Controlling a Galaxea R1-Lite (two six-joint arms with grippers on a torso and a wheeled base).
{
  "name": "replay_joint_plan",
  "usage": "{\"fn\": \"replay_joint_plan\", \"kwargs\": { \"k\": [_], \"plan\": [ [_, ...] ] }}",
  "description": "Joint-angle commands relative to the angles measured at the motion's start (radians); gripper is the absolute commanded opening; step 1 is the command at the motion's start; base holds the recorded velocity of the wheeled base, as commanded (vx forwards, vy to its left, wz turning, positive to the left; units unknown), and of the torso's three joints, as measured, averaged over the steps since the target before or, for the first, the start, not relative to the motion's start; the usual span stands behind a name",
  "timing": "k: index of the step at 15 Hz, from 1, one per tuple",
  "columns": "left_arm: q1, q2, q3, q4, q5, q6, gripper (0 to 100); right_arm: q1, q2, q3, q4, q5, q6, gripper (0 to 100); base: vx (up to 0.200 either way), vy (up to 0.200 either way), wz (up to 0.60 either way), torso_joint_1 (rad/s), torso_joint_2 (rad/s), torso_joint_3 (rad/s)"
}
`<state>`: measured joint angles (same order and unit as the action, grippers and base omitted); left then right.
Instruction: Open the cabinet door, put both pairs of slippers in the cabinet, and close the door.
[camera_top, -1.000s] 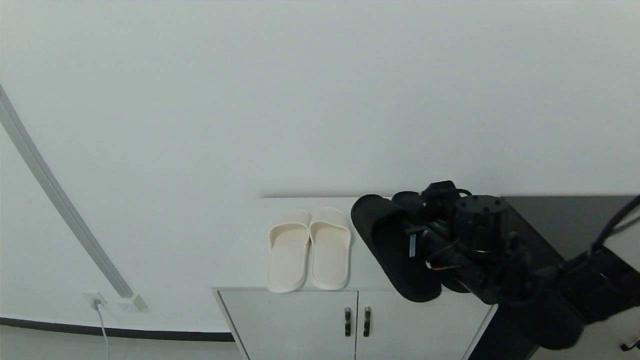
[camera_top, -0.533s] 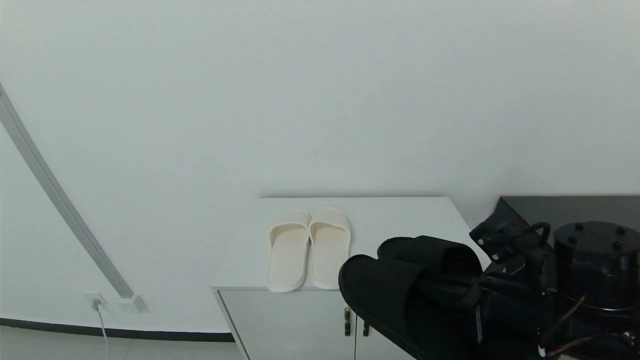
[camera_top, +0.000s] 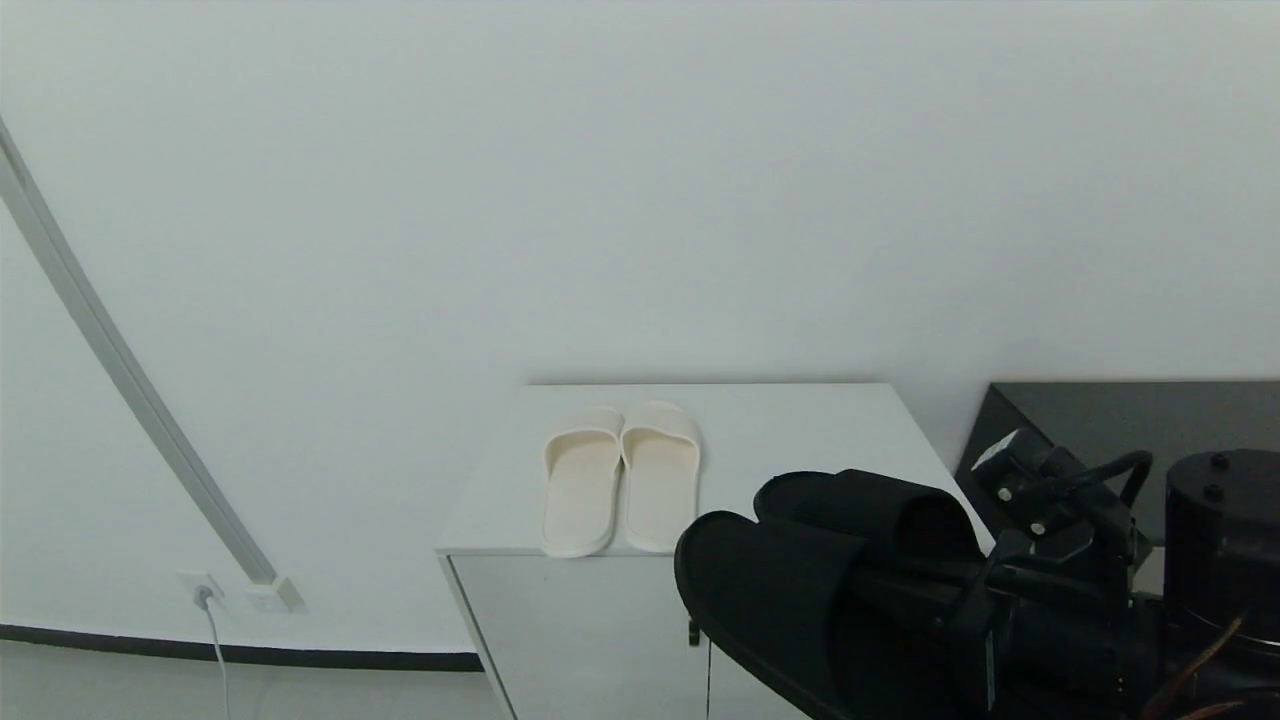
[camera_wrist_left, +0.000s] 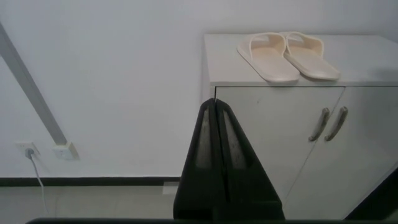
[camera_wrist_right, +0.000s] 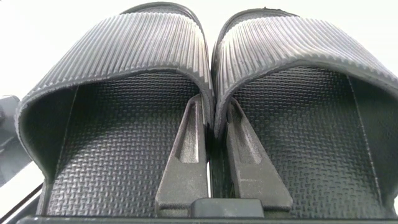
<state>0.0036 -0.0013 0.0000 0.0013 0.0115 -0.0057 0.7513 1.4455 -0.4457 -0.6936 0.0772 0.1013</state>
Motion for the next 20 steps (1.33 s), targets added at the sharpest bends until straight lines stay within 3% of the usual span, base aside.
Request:
{"fn": "replay_joint_plan", "kwargs": {
  "k": [1, 15, 20],
  "plan": [
    [-0.001, 0.001, 0.000, 0.000, 0.001, 0.000, 0, 0.000, 0.003, 0.005, 0.000, 0.006, -0.005, 0, -0.200, 0.000, 0.00, -0.017, -0.01, 0.012],
    [-0.001, 0.001, 0.000, 0.000, 0.001, 0.003, 0, 0.000, 0.006, 0.019, 0.002, 0.010, -0.025, 0, 0.000, 0.000, 0.00, 0.000, 0.00, 0.000],
    [-0.001, 0.001, 0.000, 0.000, -0.001, 0.001, 0, 0.000, 0.013, 0.018, 0.000, 0.009, -0.025, 0, 0.000, 0.000, 0.00, -0.142, 0.33, 0.175]
  ]
}}
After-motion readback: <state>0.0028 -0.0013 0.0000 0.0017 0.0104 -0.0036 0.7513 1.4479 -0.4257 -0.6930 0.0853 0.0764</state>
